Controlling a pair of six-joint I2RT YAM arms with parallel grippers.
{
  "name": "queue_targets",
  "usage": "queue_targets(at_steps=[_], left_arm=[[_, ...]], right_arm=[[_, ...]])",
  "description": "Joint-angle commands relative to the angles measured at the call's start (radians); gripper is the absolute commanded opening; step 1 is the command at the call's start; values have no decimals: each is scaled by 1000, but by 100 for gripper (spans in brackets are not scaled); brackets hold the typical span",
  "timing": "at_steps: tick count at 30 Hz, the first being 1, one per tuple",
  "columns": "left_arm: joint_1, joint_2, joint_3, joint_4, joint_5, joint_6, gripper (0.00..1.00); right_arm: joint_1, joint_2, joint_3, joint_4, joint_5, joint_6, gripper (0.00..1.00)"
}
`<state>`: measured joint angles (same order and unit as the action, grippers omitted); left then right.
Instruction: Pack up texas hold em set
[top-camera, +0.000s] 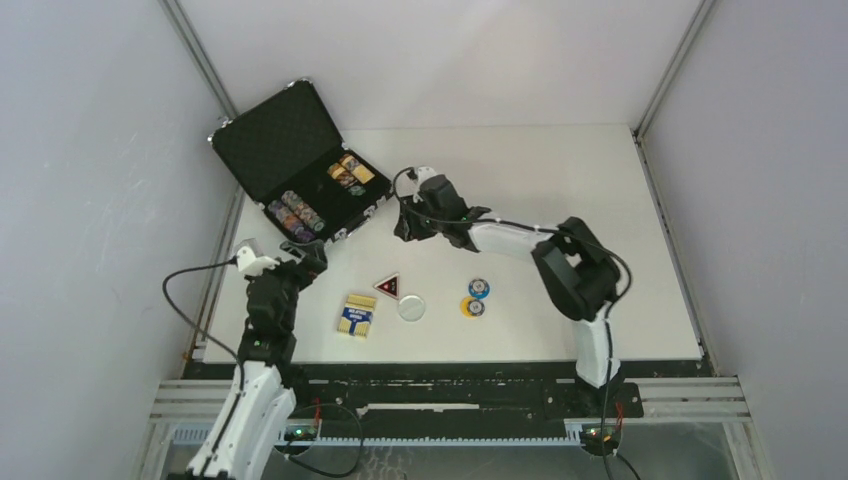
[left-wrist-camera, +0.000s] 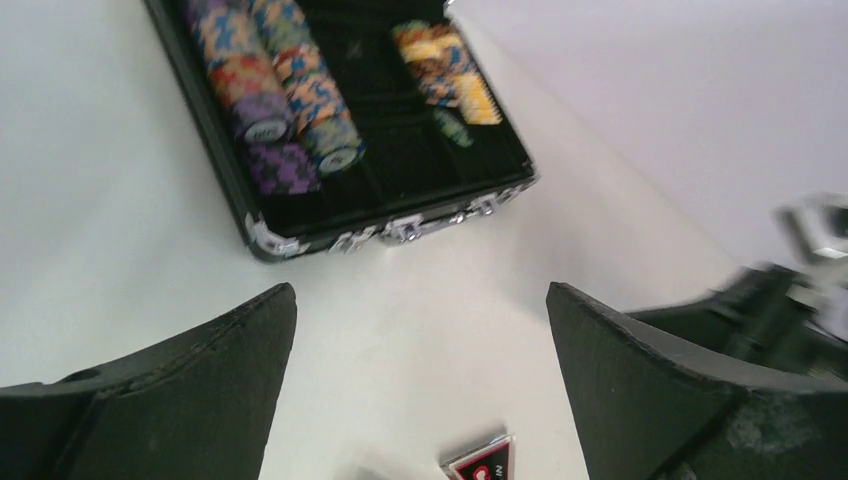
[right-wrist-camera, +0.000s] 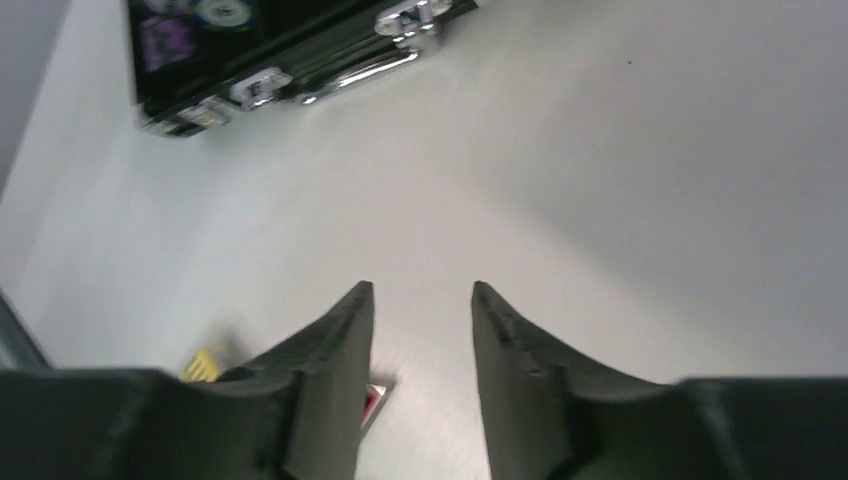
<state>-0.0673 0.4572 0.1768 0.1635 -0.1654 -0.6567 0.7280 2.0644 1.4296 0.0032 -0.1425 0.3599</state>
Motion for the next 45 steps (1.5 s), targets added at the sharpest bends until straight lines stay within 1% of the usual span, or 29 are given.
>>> queue_targets(at_steps=[1,3,5,6,7,9,11,13,15,18,20,22,26,34,37,41,45], left_arm=[[-3,172,122,56,-35,-60,100],[-4,243,212,15,-67,2,100],[-4,307,279,8,-100,54,100],[-4,356,307,31,-104,77,100],[-4,406,334,59,-79,107,100],[-5,538,430,56,-5,149,100],[-9,689,566,54,122,195,99],[-27,840,693,16,177,228,94],[-57,971,812,-51,166,216,87],[-116,1118,942,-67,129,180,81],[-157,1216,1064,-125,105,185,80],[-187,1314,1197,-201,87,197,80],[-196,1483,1381,-321,127,155,81],[-211,1668,1551,-401,133,145,81],[-213,1692,1554,-404,120,131,81],[-219,1722,1559,-401,140,115,81],[-238,1756,1574,-408,146,113,78]], right_arm=[[18,-207,-158,223,-15,-5,53],[17,-255,-237,252,3,-29,55],[6,-288,-294,262,15,-39,56],[-5,-303,-315,262,11,-36,56],[-16,-317,-339,268,5,-32,56],[-40,-349,-395,298,-4,-26,56],[-69,-383,-444,319,-6,-23,55],[-92,-403,-480,320,7,-17,55],[-115,-429,-526,332,46,-8,53],[-163,-461,-580,354,52,19,52],[-201,-470,-592,345,21,39,52],[-225,-483,-598,321,27,53,53],[-241,-513,-628,288,50,58,54],[-238,-569,-702,264,78,68,54],[-234,-586,-723,255,91,66,54],[-233,-582,-729,249,100,57,54],[-233,-571,-728,259,93,63,54]])
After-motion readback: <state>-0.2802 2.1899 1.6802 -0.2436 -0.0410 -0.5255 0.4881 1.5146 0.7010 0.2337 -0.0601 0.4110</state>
